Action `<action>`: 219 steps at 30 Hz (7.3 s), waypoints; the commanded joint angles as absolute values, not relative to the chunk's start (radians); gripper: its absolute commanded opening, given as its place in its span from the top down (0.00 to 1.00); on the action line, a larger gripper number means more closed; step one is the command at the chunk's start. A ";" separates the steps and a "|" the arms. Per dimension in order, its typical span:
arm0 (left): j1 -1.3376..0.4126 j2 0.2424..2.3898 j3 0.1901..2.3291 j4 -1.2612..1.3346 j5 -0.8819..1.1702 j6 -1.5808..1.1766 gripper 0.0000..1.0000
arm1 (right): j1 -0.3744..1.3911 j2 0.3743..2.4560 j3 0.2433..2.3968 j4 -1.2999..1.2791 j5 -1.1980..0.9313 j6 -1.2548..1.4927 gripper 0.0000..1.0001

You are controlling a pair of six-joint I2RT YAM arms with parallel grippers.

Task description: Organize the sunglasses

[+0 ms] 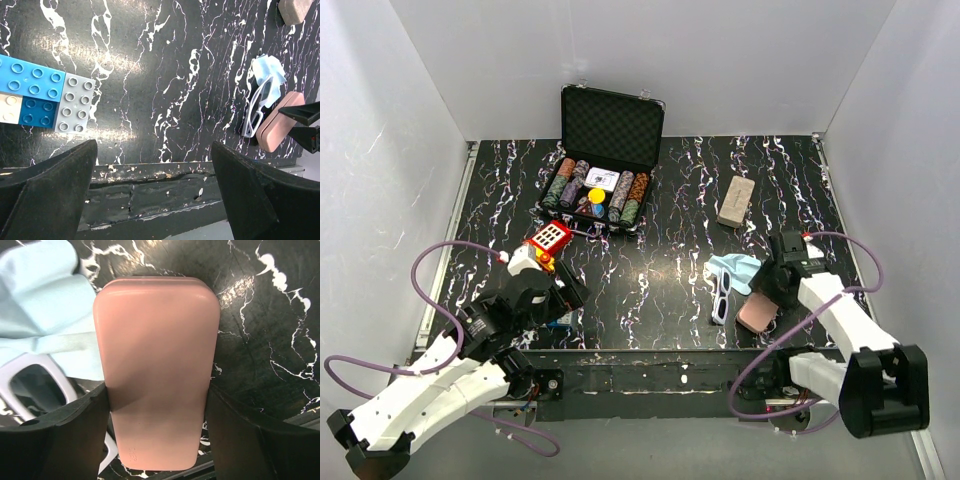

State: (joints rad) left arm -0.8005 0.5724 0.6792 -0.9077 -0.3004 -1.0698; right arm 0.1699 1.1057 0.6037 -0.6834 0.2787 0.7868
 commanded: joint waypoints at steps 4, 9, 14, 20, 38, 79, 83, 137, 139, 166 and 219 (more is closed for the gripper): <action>-0.801 0.595 0.664 -0.813 -0.218 -1.020 0.02 | 0.167 0.918 0.689 -0.752 0.247 0.752 0.55; -0.801 0.655 0.614 -0.512 0.042 -0.951 0.02 | 0.167 0.841 0.707 -0.565 -0.258 0.626 0.58; -0.802 0.854 0.581 0.025 0.414 -0.988 0.02 | 0.324 0.890 0.767 -0.355 -0.562 0.628 0.62; -0.811 1.045 0.612 0.375 0.630 -1.069 0.02 | 0.522 0.945 0.844 -0.106 -0.667 0.751 0.69; -0.818 0.963 0.561 0.367 0.497 -1.084 0.02 | 0.614 0.966 0.769 0.290 -0.785 0.995 0.81; -0.819 0.766 0.385 0.083 0.259 -1.083 1.00 | 0.643 0.963 0.718 0.738 -1.055 1.244 0.99; -0.818 0.735 0.393 0.036 0.224 -1.066 1.00 | 0.643 0.991 0.707 0.764 -1.058 1.275 0.99; -0.818 0.850 0.525 -0.451 -0.095 -1.327 1.00 | 0.850 1.316 1.127 -0.495 -0.212 0.362 0.15; -0.818 0.856 0.528 -0.443 -0.084 -1.333 1.00 | 0.882 1.363 1.153 -0.506 -0.152 0.359 0.15; -0.819 0.681 0.583 -0.768 -0.055 -1.218 0.02 | 0.945 1.664 1.249 -0.375 0.128 -0.541 0.96; -0.818 0.647 0.548 -0.781 -0.086 -1.186 0.02 | 0.243 0.968 0.603 -0.446 0.008 0.655 0.08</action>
State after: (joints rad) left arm -0.8181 0.6418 0.5560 -0.8207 -0.1017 -1.1931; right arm 0.3237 0.9287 0.6224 -0.4675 0.1223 0.5625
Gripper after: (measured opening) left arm 0.981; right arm 0.936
